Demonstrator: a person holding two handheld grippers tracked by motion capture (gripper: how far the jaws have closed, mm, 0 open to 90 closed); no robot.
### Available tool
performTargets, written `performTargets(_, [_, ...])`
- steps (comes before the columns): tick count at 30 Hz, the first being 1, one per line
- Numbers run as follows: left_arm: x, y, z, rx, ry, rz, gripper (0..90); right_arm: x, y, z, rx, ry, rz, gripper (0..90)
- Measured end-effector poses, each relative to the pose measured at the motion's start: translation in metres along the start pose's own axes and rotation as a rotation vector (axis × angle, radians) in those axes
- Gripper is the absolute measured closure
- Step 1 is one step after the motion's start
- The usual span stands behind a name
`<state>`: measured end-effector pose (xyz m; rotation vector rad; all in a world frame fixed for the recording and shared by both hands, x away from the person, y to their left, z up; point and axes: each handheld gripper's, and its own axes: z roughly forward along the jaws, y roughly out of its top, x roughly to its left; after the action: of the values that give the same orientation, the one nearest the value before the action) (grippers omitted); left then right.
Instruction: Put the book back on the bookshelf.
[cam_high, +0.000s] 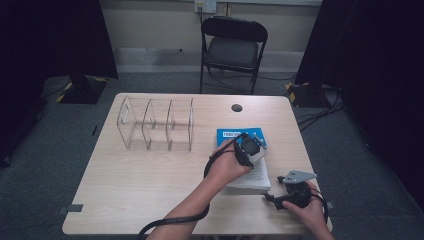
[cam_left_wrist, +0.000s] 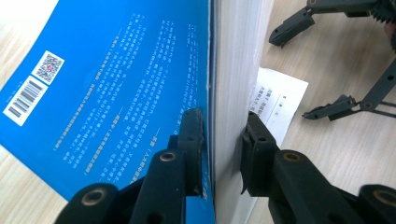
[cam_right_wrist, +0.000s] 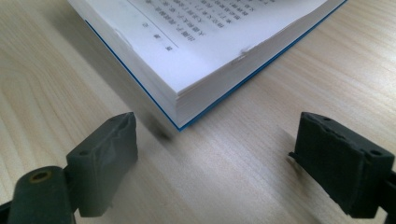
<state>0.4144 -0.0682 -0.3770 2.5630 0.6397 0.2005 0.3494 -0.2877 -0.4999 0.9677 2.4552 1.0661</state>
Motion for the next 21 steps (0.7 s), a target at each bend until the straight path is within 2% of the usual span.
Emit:
performTargets(1, [0.001,0.001,-0.001,0.008,-0.004,0.003,73.5,0.0,0.0,0.0,0.0,0.0,-0.001,12.1])
performTargets(3, [0.001,0.001,-0.002,0.004,-0.006,-0.019,73.6,0.0,0.0,0.0,0.0,0.003,-0.008,11.4])
performTargets(10, [0.005,0.007,-0.007,0.02,-0.005,-0.026,74.4,0.004,0.002,0.003,0.002,0.002,0.002,11.1])
performTargets(15, [0.007,0.011,-0.009,0.025,-0.009,-0.036,74.7,0.007,0.004,0.005,0.0,0.016,-0.017,11.2])
performTargets(21, [0.009,0.016,-0.012,0.029,-0.006,-0.056,74.8,0.013,0.012,0.013,0.002,-0.016,0.013,11.1])
